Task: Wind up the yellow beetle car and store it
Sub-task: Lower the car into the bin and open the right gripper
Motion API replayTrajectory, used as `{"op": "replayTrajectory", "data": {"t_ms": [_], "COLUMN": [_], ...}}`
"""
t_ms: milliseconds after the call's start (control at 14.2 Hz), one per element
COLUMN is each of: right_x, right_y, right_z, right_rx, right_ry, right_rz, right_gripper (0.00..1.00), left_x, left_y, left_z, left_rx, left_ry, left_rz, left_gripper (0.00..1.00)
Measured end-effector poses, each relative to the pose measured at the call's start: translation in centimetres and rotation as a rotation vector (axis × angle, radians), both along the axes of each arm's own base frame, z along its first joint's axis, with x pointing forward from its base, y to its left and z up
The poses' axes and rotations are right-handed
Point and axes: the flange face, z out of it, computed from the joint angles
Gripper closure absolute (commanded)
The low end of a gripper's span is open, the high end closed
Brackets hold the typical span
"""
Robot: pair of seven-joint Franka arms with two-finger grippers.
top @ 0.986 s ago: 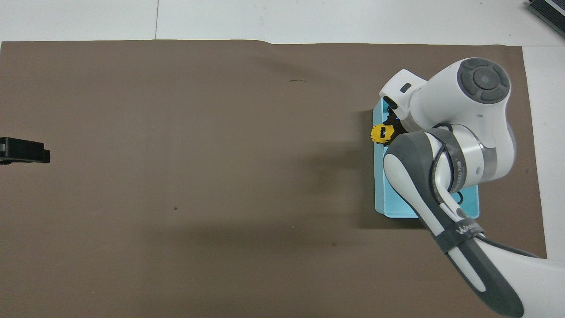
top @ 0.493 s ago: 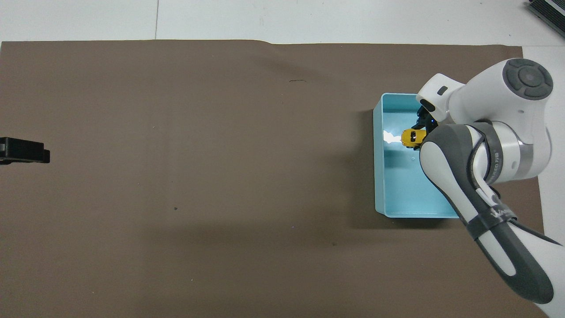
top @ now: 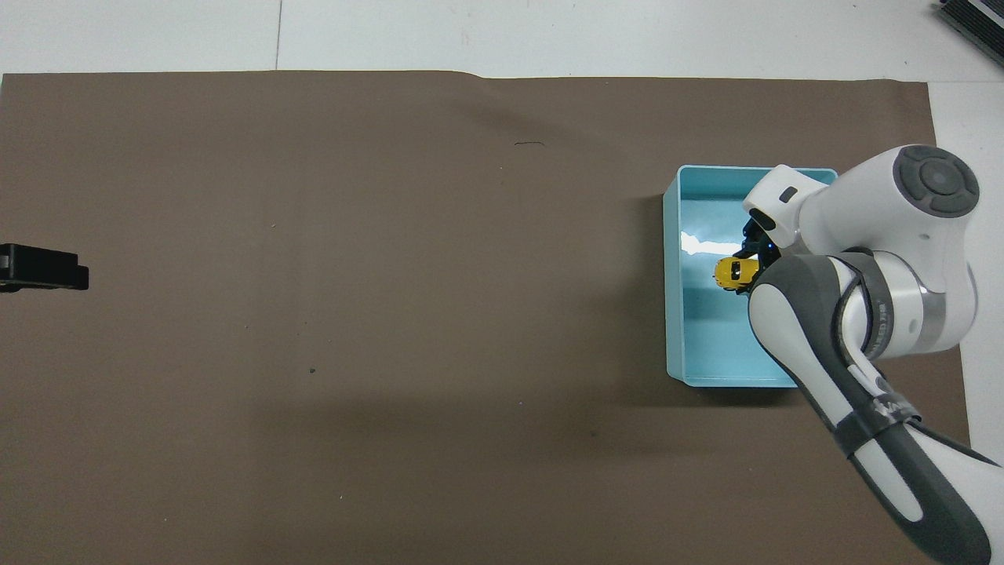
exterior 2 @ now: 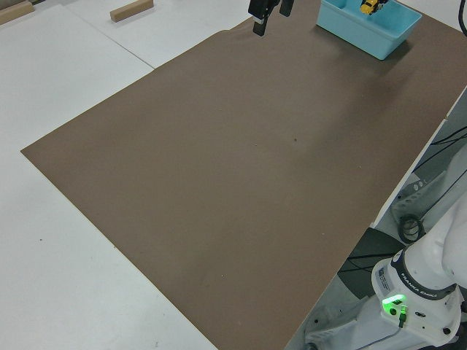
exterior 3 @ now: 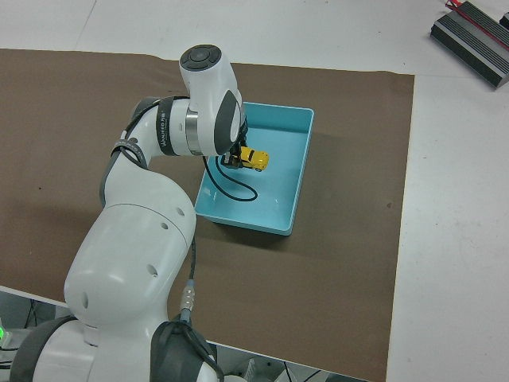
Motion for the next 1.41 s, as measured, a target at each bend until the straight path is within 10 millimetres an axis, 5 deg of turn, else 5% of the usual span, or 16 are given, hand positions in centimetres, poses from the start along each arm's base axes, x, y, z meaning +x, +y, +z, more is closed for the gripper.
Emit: {"op": "replayTrajectory", "data": {"t_ms": [1408], "right_x": [-2.1], "right_y": [-1.0], "right_z": [-7.6], "right_rx": [0.008], "right_ry": [-0.069], "right_rz": [0.005], "right_gripper": [0.95], "left_x": [0.0], "left_y": [0.0], "left_z": [0.0], "left_rx": [0.0], "left_ry": [0.0], "left_rz": [0.0], "left_gripper": [0.0]}}
